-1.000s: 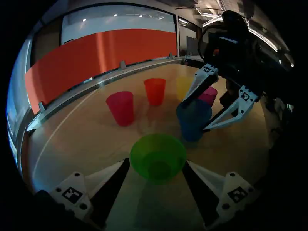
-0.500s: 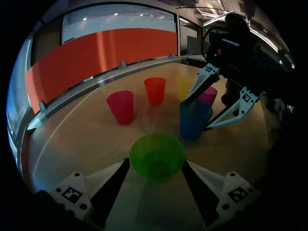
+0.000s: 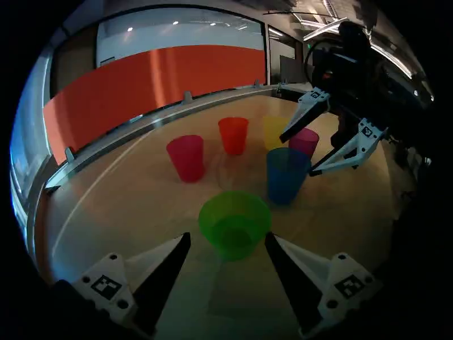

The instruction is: Pour water

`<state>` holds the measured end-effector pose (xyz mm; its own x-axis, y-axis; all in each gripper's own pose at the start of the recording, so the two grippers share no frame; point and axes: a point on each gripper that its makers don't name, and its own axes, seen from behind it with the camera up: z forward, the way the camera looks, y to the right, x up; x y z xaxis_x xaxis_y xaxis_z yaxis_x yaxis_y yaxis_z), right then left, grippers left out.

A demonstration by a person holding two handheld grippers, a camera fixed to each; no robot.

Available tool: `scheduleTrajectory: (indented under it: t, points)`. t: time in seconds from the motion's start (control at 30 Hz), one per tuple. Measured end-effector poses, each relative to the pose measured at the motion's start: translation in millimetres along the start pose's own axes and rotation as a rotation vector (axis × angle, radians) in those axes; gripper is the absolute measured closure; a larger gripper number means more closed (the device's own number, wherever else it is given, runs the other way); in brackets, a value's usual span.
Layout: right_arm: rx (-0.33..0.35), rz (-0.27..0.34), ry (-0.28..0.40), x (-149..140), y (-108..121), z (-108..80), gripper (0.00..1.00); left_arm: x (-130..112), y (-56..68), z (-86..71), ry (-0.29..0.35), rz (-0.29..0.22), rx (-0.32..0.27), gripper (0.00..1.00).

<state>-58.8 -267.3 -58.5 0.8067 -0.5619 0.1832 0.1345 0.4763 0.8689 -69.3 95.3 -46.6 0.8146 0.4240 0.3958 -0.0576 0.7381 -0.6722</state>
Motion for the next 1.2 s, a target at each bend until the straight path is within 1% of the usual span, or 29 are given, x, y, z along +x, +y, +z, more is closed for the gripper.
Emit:
scheduleTrajectory:
  t: [0.23,0.4,0.6,0.83,1.0,1.2]
  points:
    - [-0.003,0.03,0.059,16,-7,-23.9,0.0,5,1.6,-22.1,0.033,-0.007,0.022,0.02]
    - [-0.037,0.036,0.097,24,-6,-44.3,0.0,14,-0.4,-39.7,0.074,-0.024,0.052,0.02]
    - [-0.085,0.049,0.149,30,-4,-70.8,0.0,26,-6.8,-59.2,0.135,-0.048,0.098,0.02]
    - [-0.156,0.073,0.2,32,5,-99.7,0.0,36,-16.7,-81.0,0.203,-0.073,0.164,0.02]
    - [-0.235,0.085,0.236,34,20,-121.8,0.0,44,-26.6,-96.1,0.254,-0.086,0.221,0.02]
    - [-0.322,0.113,0.286,40,38,-148.6,0.0,57,-39.4,-114.0,0.324,-0.117,0.279,0.02]
